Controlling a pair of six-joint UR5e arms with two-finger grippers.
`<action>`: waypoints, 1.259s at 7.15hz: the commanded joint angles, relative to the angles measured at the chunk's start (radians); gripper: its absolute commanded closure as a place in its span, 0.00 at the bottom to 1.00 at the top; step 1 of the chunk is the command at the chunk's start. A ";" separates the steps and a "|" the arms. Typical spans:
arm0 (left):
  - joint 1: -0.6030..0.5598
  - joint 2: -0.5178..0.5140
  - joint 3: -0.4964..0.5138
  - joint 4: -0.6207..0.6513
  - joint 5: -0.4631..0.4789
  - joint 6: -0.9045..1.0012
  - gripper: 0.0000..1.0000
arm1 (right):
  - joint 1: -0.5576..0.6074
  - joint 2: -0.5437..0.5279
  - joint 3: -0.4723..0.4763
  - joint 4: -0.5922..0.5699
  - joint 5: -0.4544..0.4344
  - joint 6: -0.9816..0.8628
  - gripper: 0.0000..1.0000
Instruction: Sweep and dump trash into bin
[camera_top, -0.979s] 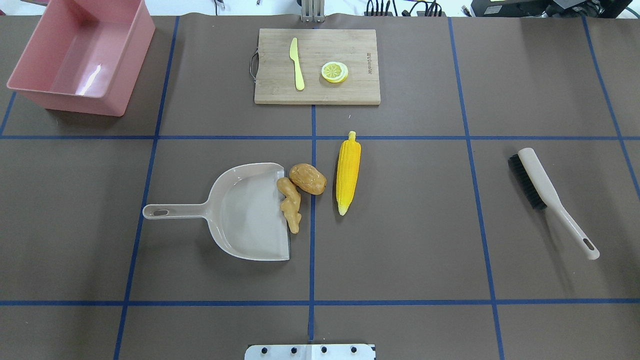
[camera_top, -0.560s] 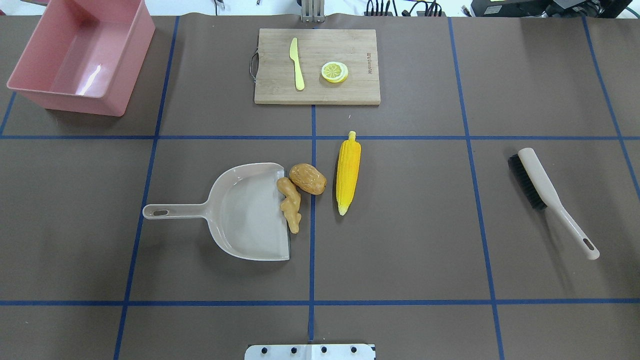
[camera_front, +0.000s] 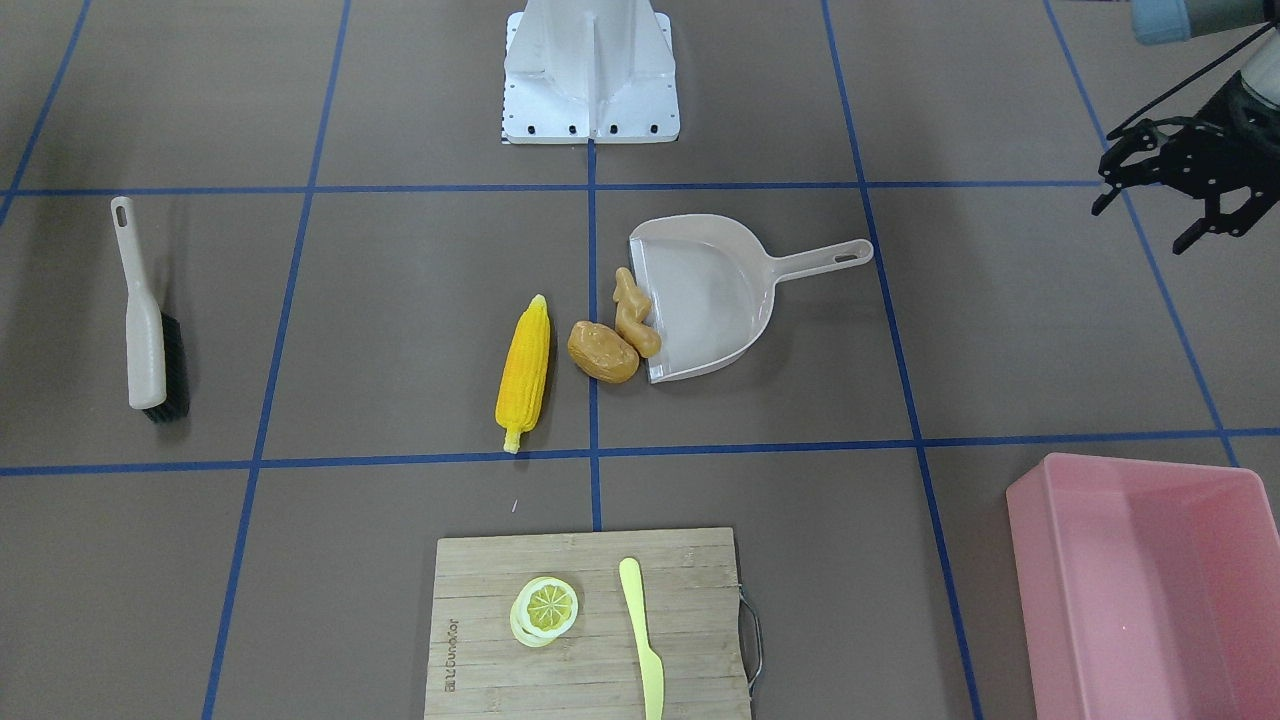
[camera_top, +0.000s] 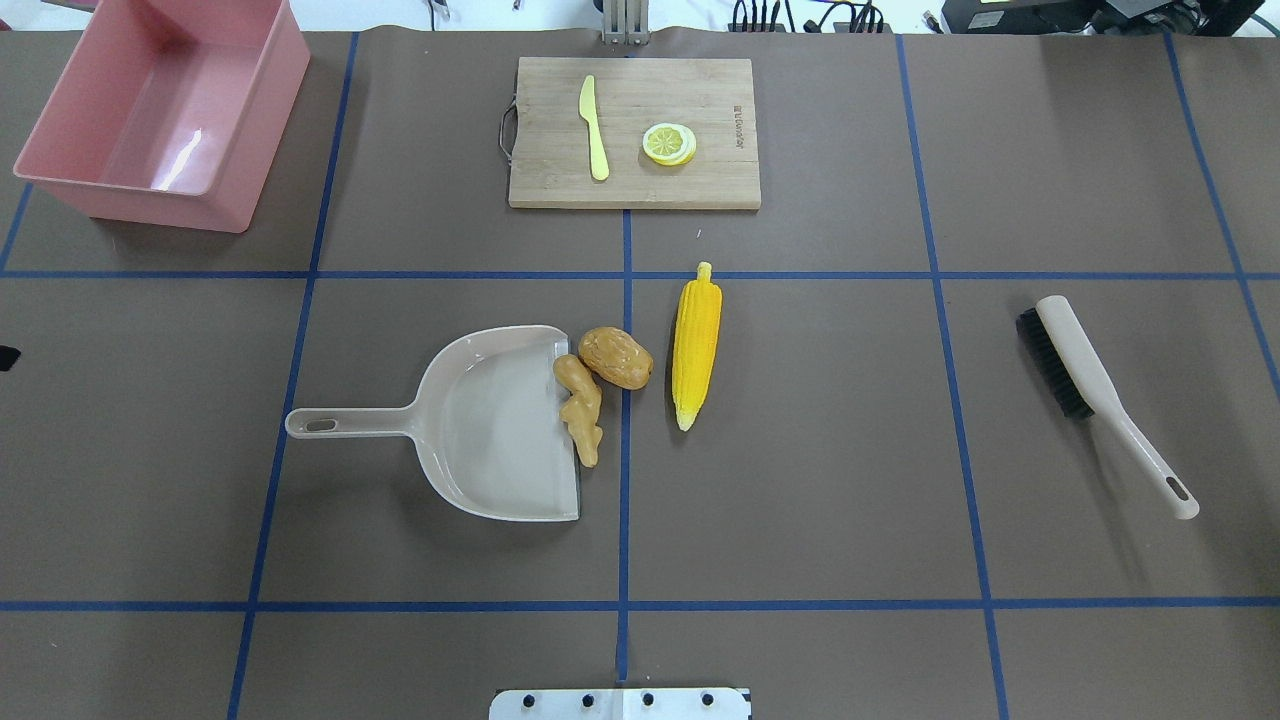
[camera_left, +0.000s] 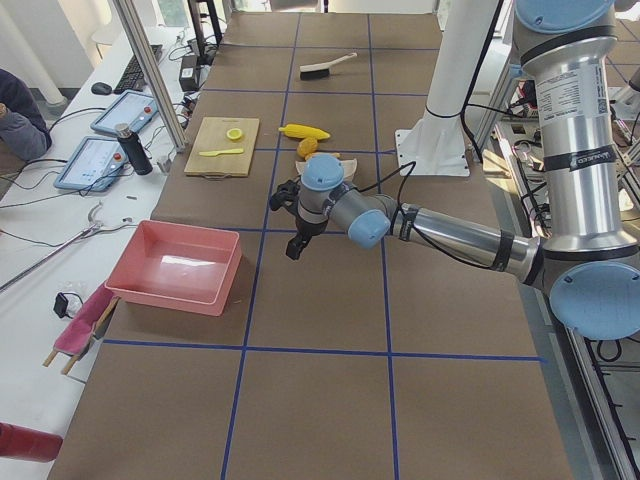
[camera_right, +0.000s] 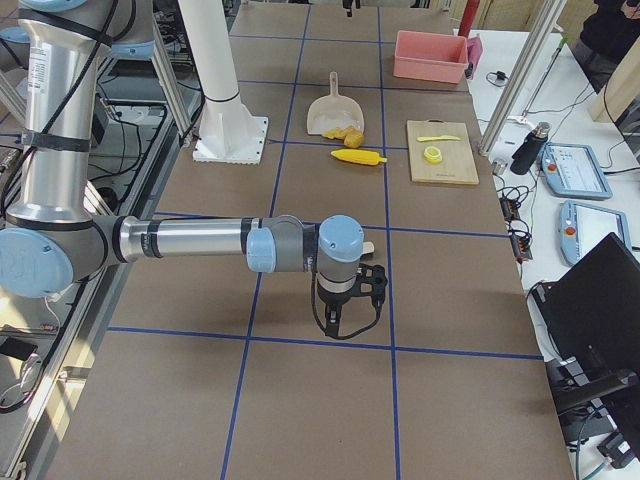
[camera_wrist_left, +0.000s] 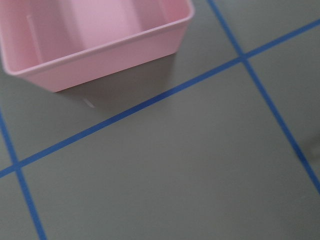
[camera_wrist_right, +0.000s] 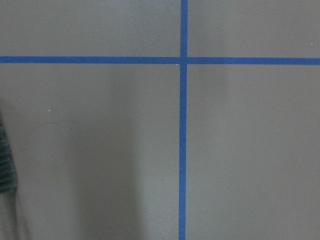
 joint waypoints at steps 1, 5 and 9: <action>0.161 -0.002 -0.057 -0.103 0.009 0.110 0.01 | -0.046 0.005 0.063 0.002 0.041 0.008 0.00; 0.390 -0.189 -0.013 -0.105 0.167 0.113 0.02 | -0.498 0.064 0.196 0.034 -0.109 0.336 0.00; 0.496 -0.272 -0.010 0.008 0.239 0.135 0.02 | -0.620 -0.090 0.145 0.291 -0.115 0.336 0.00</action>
